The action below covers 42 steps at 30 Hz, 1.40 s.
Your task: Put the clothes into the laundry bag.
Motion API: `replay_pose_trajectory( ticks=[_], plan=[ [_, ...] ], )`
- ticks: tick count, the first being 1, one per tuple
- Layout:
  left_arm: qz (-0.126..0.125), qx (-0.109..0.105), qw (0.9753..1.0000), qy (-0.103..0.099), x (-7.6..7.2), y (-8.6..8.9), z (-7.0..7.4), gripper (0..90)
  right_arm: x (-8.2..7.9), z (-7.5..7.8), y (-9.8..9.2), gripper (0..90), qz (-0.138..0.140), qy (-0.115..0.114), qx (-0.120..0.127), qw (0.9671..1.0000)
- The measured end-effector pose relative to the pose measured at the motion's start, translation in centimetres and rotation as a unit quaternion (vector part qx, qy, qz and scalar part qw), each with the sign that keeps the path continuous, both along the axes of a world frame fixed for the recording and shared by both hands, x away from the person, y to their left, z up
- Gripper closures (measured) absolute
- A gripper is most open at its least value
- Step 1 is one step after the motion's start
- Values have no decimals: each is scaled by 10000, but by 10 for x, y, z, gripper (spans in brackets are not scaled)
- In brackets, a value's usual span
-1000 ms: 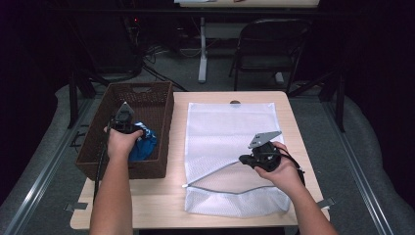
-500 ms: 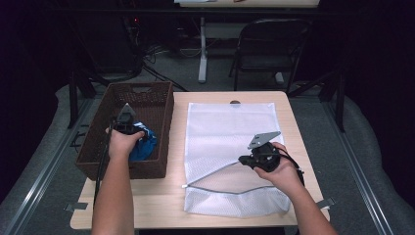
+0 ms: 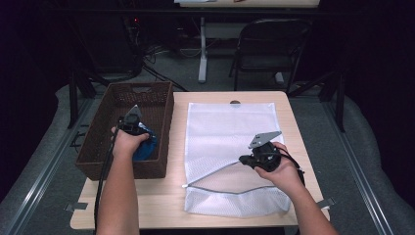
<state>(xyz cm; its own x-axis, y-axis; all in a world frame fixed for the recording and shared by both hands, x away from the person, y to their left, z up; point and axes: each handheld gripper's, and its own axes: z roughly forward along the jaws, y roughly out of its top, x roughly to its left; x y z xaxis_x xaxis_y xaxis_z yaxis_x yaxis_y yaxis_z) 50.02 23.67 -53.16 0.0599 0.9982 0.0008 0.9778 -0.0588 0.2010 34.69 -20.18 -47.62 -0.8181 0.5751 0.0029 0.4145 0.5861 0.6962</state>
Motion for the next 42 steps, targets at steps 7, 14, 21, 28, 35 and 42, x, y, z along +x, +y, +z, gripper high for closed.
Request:
replay_pose_trajectory(
  ticks=[7, 14, 21, 28, 35, 42],
  plan=[
    [7, 117, 9999, 43, 0, -1, -2, 141, 0, 0, 0, 882, 1, 2, -10, 10000],
    [51, 235, 9997, 82, 1, 0, -5, 139, 0, 0, -1, 882, 3, -15, 3, 10000],
    [95, 252, 9995, 139, 1, 1, -7, 136, 1, 1, -2, 882, 9, -36, 11, 10000],
    [-2, 312, 9994, 176, 0, 1, -11, 128, 1, 1, -2, 883, 2, -35, -13, 10000],
    [-35, 212, 9998, 55, -2, 6, -15, 80, 1, 1, -1, 882, -6, -26, -17, 10000],
    [40, 272, 9996, 29, -2, 7, -14, 140, 0, 0, -1, 882, -27, -18, -17, 10000]
  ],
)
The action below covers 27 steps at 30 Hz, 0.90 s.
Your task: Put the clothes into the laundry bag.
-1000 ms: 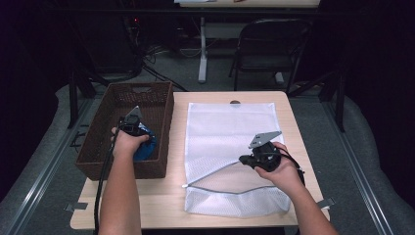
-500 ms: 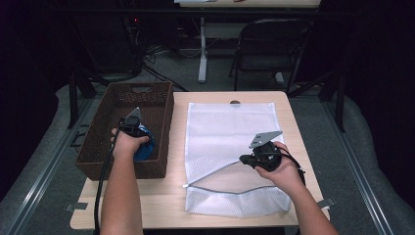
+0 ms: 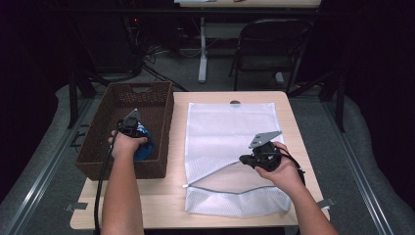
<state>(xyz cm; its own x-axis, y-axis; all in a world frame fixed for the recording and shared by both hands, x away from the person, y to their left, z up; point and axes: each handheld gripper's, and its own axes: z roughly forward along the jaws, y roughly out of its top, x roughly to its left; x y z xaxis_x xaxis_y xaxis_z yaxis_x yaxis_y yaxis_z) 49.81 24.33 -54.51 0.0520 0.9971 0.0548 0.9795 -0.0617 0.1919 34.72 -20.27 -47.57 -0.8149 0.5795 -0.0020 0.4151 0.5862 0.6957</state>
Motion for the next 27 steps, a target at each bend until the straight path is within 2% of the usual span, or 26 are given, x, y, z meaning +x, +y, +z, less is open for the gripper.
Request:
replay_pose_trajectory(
  ticks=[7, 15, 19, 27],
  plan=[
    [-3, -3, 10000, -27, 0, 2, 1, 187, 0, 0, 0, 882, 21, -2, -2, 10000],
    [-59, -25, 9999, -83, -2, 4, 7, 334, 0, 0, 0, 883, 5, -4, -5, 10000],
    [2, -90, 9998, -165, -4, 9, 10, 459, 0, 0, 0, 883, 22, -23, -2, 10000],
    [-45, -45, 9999, -152, -4, 10, 11, 529, 1, 0, 0, 882, 3, -6, 0, 10000]
  ],
)
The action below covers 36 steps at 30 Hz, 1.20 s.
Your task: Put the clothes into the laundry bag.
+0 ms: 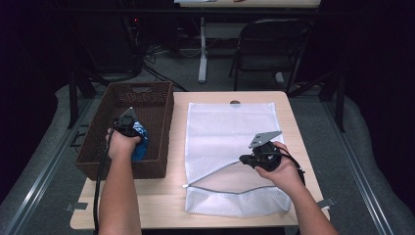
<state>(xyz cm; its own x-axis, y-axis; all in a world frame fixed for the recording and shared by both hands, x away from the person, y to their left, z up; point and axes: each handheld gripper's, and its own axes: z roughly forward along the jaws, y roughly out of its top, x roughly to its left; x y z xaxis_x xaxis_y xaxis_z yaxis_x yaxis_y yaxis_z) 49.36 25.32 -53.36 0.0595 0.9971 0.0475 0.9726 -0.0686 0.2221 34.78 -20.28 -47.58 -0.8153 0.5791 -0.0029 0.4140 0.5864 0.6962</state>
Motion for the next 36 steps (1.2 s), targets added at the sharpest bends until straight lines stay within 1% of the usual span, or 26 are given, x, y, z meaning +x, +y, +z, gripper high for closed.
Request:
replay_pose_trajectory(
  ticks=[7, 10, 11, 12, 14, 23, 30, 36],
  plan=[
    [5, -10, 10000, -45, -1, 0, 1, 577, 0, 1, 0, 883, 14, -8, 1, 10000],
    [18, -63, 10000, -45, -1, 2, 3, 588, 0, 1, -1, 883, 10, -7, -3, 10000],
    [62, -110, 9999, -51, -1, 2, 3, 593, 0, 1, -1, 882, 11, -6, -2, 10000],
    [18, -101, 9999, -49, -1, 3, 3, 597, 0, 1, -1, 882, 9, -4, 2, 10000],
    [23, -136, 9999, -56, -1, 4, 4, 602, 0, 0, -1, 882, -11, 12, 10, 10000],
    [2, -161, 9998, -77, -2, 4, 5, 607, 1, -1, 0, 883, 1, 37, 7, 10000],
    [-18, -277, 9995, -124, -3, 7, 8, 607, 3, -3, 0, 882, 4, 63, 10, 10000],
    [-25, -312, 9993, -178, -5, 9, 12, 608, 3, -4, 1, 883, 29, 70, -7, 10000]
  ],
)
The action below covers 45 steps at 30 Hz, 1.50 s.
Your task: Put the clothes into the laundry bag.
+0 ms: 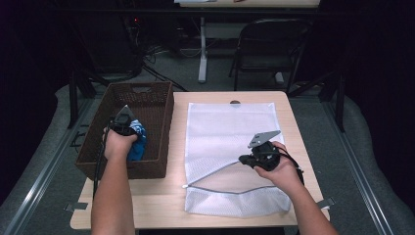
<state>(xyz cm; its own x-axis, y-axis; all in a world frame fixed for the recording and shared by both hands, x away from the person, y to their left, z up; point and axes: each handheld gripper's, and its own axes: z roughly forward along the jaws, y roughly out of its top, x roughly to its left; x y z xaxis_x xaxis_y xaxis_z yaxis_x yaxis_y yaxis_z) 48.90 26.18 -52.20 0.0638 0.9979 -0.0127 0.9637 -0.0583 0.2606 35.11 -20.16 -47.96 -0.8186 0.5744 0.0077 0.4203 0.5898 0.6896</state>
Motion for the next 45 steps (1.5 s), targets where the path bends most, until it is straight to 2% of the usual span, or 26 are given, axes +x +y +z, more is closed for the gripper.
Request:
replay_pose_trajectory(
  ticks=[12, 17, 25, 45],
  plan=[
    [-2, -147, 9998, -110, -2, 0, 7, 607, 0, 0, 0, 882, 2, 2, 15, 10000],
    [-52, -201, 9997, -155, -1, 0, 16, 607, 0, 0, 0, 882, 5, 8, 6, 10000],
    [-110, -314, 9991, -262, -3, 1, 34, 606, -1, 1, 0, 882, -10, 8, 9, 10000],
    [-369, -373, 9972, -524, -17, 7, 84, 606, 0, 2, 0, 882, 16, -28, -6, 10000]
  ],
)
